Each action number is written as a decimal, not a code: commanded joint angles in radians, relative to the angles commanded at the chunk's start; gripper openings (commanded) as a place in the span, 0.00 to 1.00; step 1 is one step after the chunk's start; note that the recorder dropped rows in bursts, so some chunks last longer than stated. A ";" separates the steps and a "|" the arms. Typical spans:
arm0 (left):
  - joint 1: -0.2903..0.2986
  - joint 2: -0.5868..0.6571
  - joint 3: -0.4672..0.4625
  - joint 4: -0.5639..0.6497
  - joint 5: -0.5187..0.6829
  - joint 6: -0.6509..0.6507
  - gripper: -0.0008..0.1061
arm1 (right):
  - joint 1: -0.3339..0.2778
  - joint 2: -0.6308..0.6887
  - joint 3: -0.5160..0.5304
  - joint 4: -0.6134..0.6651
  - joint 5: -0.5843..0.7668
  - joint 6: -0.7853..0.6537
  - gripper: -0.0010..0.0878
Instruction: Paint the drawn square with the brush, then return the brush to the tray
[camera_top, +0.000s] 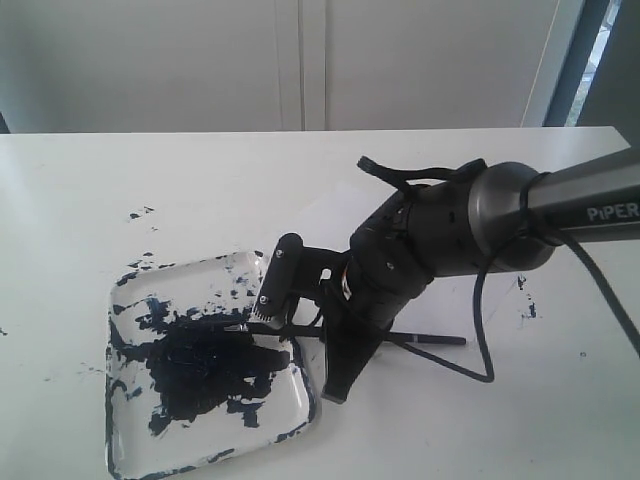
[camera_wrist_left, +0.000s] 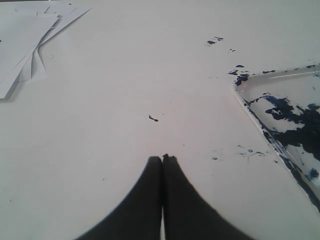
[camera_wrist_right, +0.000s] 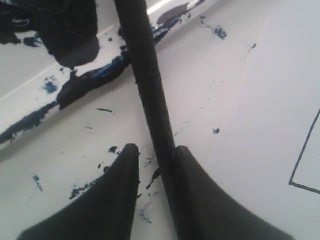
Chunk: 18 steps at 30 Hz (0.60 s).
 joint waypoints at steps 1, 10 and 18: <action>0.000 0.000 0.000 0.000 0.000 0.000 0.01 | 0.000 0.000 0.000 0.000 -0.003 0.000 0.23; 0.000 0.000 0.000 0.000 0.000 0.000 0.01 | 0.000 -0.011 0.000 0.000 0.004 -0.001 0.05; 0.000 0.000 0.000 0.000 0.000 0.000 0.01 | 0.005 -0.085 0.000 0.000 0.067 0.000 0.01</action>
